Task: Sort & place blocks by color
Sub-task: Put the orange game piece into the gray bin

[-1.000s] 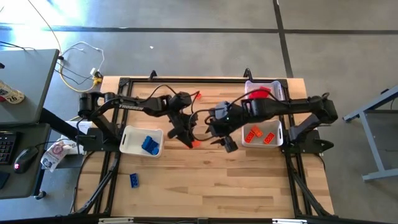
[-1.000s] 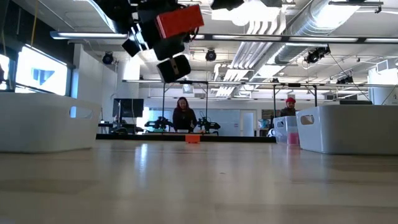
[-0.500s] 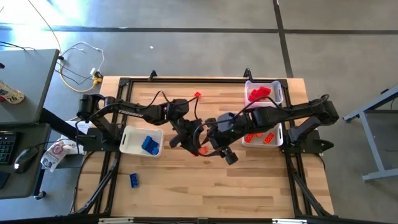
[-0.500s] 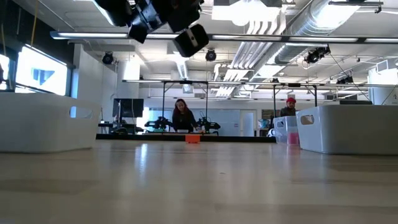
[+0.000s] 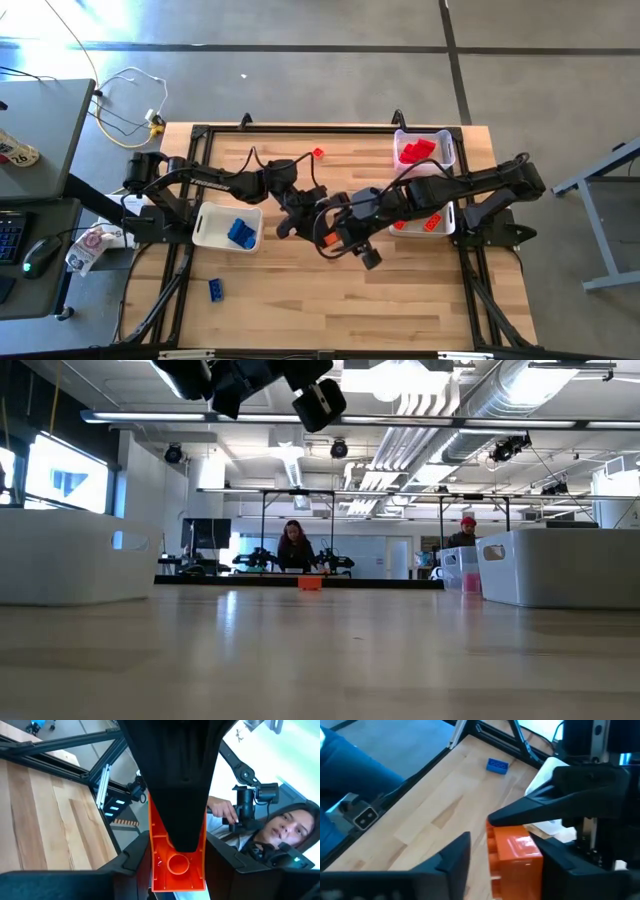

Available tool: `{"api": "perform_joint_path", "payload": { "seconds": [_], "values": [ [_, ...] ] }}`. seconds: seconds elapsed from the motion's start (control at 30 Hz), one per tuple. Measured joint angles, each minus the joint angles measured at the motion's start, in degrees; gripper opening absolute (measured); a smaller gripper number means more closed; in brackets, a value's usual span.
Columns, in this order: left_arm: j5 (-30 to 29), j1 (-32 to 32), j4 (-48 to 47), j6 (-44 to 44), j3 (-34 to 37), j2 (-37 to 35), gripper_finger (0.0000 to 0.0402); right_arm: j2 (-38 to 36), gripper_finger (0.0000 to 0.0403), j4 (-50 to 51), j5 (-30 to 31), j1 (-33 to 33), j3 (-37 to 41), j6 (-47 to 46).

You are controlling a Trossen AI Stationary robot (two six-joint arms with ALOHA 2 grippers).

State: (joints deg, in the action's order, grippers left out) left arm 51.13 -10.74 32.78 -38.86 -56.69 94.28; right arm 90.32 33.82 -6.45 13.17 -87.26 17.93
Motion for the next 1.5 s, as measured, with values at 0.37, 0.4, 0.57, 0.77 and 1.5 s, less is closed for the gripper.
{"api": "perform_joint_path", "payload": {
  "seconds": [0.37,0.4,0.57,0.77,1.5],
  "values": [
    [-0.68,0.0,-0.01,-0.16,0.0,0.02,0.0122,-0.02,0.0071,0.67,0.05,-0.04,-0.07,0.02],
    [-0.82,0.0,-0.03,0.18,0.0,0.02,0.0126,0.0,0.0071,0.91,0.43,-0.02,-0.09,-0.58],
    [-4.16,0.0,-0.91,3.66,0.0,0.11,0.0157,-0.11,0.0071,3.79,2.72,-0.02,-0.15,-5.25],
    [-8.41,-0.24,-2.97,7.64,-0.02,0.07,0.0199,0.04,0.0071,9.11,3.55,0.0,-0.04,-11.87],
    [-9.71,-4.42,-17.43,11.51,-0.02,0.0,0.0214,0.04,0.0073,49.81,30.46,0.86,0.0,-49.85]
  ]
}}
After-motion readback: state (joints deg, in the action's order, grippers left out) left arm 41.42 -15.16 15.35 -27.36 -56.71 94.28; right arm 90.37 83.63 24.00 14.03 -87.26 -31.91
